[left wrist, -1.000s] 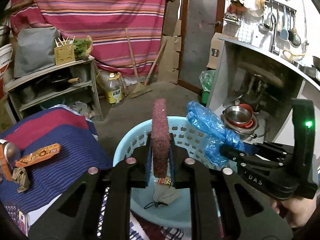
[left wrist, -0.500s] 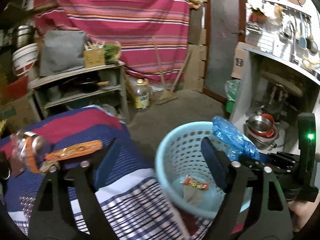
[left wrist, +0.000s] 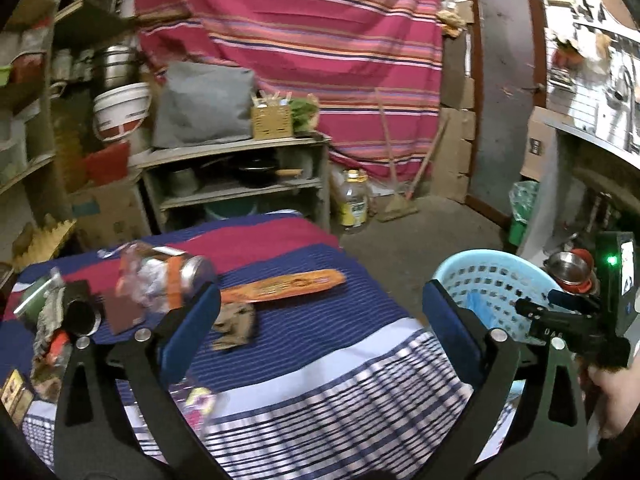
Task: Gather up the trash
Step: 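Open both tools to drop the scouring pad and blue bag into the basket, then move both tools back over the table toward the brown paper and tan cloth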
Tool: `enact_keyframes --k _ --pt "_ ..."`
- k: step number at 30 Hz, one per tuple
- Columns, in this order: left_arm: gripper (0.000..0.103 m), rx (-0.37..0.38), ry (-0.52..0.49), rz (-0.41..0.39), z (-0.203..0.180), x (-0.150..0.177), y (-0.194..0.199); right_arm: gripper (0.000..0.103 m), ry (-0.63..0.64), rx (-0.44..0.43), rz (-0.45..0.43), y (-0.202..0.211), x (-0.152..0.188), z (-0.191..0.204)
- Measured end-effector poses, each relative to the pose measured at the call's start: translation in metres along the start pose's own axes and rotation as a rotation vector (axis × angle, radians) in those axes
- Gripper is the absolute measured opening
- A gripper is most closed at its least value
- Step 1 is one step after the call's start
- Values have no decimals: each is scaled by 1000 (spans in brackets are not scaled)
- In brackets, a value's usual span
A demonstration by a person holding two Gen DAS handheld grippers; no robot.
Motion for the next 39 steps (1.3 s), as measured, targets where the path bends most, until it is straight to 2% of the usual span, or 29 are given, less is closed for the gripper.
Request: enact_keyframes --k 4,12,17,23,32,39 --pt "97 -53 14 -17 36 1 13 88 21 13 -22 4 -3 13" --pt "97 -150 43 -32 93 12 40 88 55 -12 -68 26 -5 50" --pt "97 -190 63 -31 116 20 58 88 87 -80 -120 53 -11 91" --pt "97 -248 77 -37 145 29 80 88 135 -154 -140 75 -3 146" --pt "97 -316 118 -11 201 47 99 88 163 -242 -140 97 15 222" --pt "97 -366 152 54 252 68 101 88 195 -296 -150 101 15 278"
Point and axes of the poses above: each gripper's, at about its wrist camera, not at the fingertips, and y roughly against the way its jaws point, z to its left, x to its underside, the point moved 6 cm from there along -y, roughly the way its jaws point, and after that the axes turned 8 degrees about -z, right-handed, at the moved point
